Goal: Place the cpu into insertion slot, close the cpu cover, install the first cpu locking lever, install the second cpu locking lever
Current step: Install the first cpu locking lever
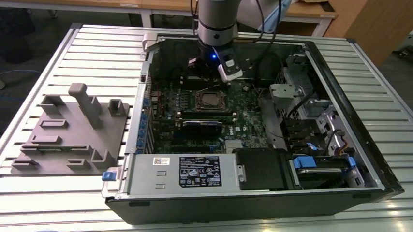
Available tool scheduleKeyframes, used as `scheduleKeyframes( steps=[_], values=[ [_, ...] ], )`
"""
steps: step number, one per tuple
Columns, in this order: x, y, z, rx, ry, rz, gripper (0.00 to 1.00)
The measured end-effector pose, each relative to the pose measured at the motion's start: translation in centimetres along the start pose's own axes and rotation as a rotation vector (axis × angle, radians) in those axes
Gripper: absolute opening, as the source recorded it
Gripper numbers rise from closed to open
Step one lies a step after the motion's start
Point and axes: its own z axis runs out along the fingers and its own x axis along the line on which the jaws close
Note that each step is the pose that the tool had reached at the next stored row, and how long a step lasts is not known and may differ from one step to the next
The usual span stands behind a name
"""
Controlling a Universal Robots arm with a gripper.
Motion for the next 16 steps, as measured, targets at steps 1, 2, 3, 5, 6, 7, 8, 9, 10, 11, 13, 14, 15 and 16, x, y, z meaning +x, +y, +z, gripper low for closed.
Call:
scheduleKeyframes(
  steps=[1, 2, 3, 5, 6, 7, 8, 9, 10, 11, 13, 14, 15, 16],
  values=[
    [0.00, 0.00, 0.03, 0.0004, -0.0029, 0.017, 0.10],
    [0.00, -0.01, 0.05, 0.0010, -0.0055, 0.033, 0.10],
    [0.00, -0.01, 0.08, 0.0015, -0.0083, 0.050, 0.10],
    [0.00, -0.02, 0.12, 0.0024, -0.0133, 0.080, 0.10],
    [0.00, -0.02, 0.12, 0.0027, -0.0148, 0.089, 0.10],
    [0.00, -0.02, 0.12, 0.0025, -0.0149, 0.090, 0.10],
    [0.00, -0.02, 0.12, 0.0025, -0.0151, 0.090, 0.10],
    [0.00, -0.02, 0.12, 0.0025, -0.0151, 0.091, 0.10],
    [0.01, -0.02, 0.12, 0.0025, -0.0152, 0.091, 0.10],
    [0.04, -0.02, 0.13, 0.0025, -0.0154, 0.092, 0.10],
    [0.13, 0.03, 0.14, 0.0026, -0.0166, 0.099, 0.10],
    [0.19, 0.05, 0.14, 0.0028, -0.0173, 0.103, 0.10],
    [0.24, 0.08, 0.14, 0.0030, -0.0179, 0.107, 0.10],
    [0.31, 0.12, 0.15, 0.0031, -0.0195, 0.116, 0.10]
  ],
)
